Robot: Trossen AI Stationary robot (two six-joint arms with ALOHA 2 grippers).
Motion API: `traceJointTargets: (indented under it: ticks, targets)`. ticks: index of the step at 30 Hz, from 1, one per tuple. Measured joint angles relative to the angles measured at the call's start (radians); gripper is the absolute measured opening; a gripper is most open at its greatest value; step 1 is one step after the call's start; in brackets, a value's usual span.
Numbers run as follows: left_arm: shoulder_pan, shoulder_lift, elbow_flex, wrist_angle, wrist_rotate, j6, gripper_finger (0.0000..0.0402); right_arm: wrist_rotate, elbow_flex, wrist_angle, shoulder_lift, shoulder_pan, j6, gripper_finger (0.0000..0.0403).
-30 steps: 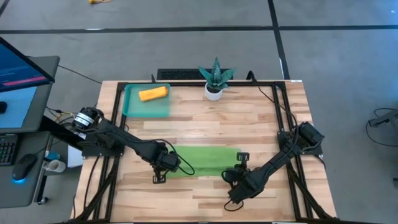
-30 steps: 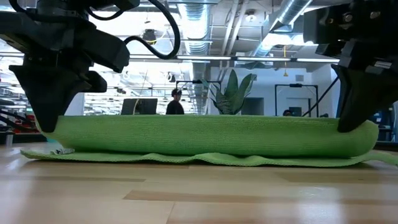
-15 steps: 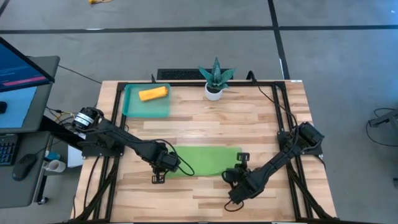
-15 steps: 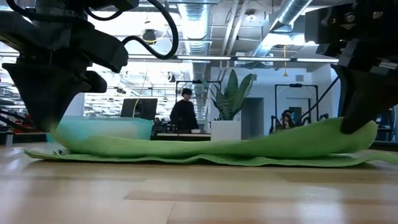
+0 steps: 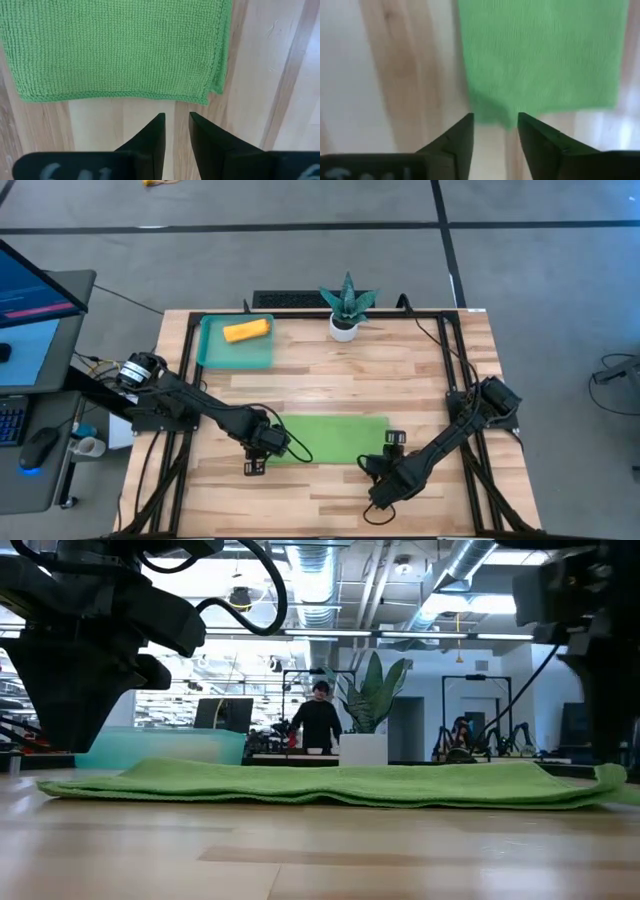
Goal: Roll microfiber towels into tight, uniform cylinder then place into a basket
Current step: Fold the light green microfiber cloth
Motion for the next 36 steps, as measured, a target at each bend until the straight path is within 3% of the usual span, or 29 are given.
traceJointTargets:
  ticks: [5,10,14,19,23,29,36]
  targets:
    - [0.000,0.000,0.000,0.020,-0.037,0.001,0.0078,-0.022,0.029,-0.077,0.000,0.011,0.111,0.0198]
    - [0.000,0.000,0.000,0.017,-0.069,0.021,0.0077,-0.018,0.032,-0.147,-0.011,0.025,0.156,0.0198]
    - [0.001,0.000,0.000,0.018,-0.070,0.110,0.0077,0.084,0.031,-0.210,-0.071,0.009,0.206,0.0185]
    - [0.022,0.000,0.000,0.047,-0.090,0.147,0.0077,0.178,0.031,-0.174,-0.192,-0.033,0.158,0.0159]
    - [0.031,0.000,0.009,0.095,-0.100,0.173,0.0077,0.198,-0.039,-0.021,-0.300,-0.074,0.085,0.0135]
    - [0.046,0.000,0.012,0.226,-0.196,0.222,0.0077,0.174,-0.253,0.282,-0.445,-0.138,0.008,0.0106]
    - [0.054,0.000,0.012,0.297,-0.264,0.206,0.0077,0.111,-0.437,0.607,-0.500,-0.161,0.007,0.0098]
